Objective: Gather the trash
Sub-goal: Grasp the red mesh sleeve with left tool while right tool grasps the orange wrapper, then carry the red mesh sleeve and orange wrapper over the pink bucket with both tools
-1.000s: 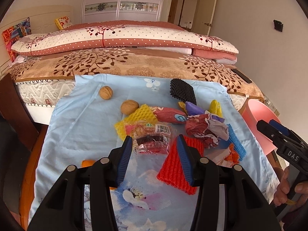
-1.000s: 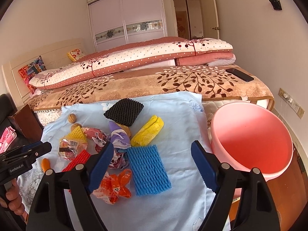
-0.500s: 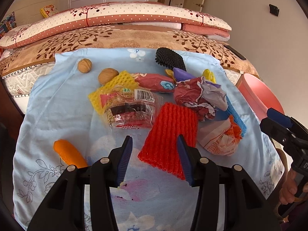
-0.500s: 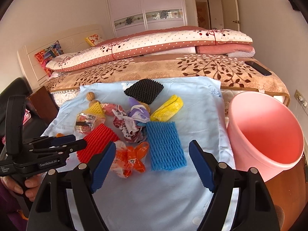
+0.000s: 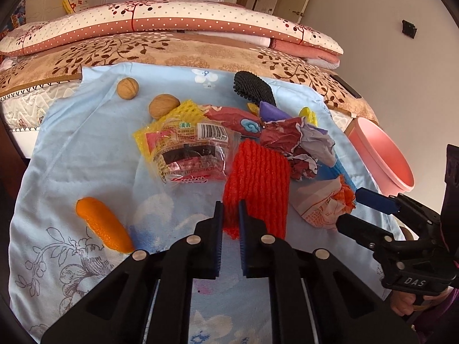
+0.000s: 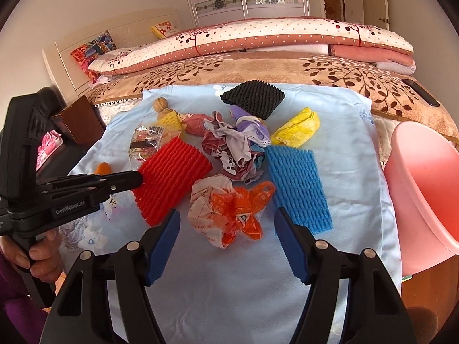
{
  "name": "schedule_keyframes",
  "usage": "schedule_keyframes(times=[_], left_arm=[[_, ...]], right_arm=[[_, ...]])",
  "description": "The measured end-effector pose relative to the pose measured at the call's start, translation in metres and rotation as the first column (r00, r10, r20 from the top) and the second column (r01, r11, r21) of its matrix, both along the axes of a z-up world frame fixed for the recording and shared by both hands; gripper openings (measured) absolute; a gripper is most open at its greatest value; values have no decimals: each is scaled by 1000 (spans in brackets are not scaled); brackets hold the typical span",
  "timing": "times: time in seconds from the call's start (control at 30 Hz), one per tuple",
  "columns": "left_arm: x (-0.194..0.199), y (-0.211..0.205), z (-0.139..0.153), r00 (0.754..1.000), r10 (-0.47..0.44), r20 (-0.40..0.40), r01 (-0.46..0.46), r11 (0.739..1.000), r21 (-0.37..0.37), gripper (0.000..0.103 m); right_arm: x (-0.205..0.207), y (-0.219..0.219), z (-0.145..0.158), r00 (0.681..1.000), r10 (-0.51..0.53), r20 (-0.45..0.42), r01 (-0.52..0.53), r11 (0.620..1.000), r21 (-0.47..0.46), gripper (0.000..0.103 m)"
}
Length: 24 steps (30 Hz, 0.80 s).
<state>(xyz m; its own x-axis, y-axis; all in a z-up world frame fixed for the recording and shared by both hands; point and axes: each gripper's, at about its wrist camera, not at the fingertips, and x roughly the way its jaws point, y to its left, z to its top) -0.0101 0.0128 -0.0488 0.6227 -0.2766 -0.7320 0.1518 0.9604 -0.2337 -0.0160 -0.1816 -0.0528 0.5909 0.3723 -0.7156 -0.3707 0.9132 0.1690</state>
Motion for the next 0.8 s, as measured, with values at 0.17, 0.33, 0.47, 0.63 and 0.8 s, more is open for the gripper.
schedule_keyframes(times=[0.17, 0.33, 0.47, 0.63, 0.8], left_arm=[[-4, 2, 9, 1000, -6, 22, 7, 1000, -11, 9], [-9, 5, 25, 998, -12, 60, 14, 1000, -25, 9], [-11, 4, 41, 995, -16, 96, 20, 999, -39, 9], [-14, -4, 61, 989, -32, 148, 40, 998, -55, 9], [-11, -18, 77, 980, -64, 188, 81, 993, -81, 9]], right_arm=[[7, 2, -5, 999, 16, -39, -15, 1000, 15, 48], [2, -5, 2, 999, 32, -43, -28, 997, 75, 37], [-4, -17, 20, 1000, 26, -7, -25, 991, 130, 37], [-8, -39, 44, 998, -33, 44, 25, 984, 178, 37], [-11, -62, 55, 990, -118, 81, 102, 978, 181, 37]])
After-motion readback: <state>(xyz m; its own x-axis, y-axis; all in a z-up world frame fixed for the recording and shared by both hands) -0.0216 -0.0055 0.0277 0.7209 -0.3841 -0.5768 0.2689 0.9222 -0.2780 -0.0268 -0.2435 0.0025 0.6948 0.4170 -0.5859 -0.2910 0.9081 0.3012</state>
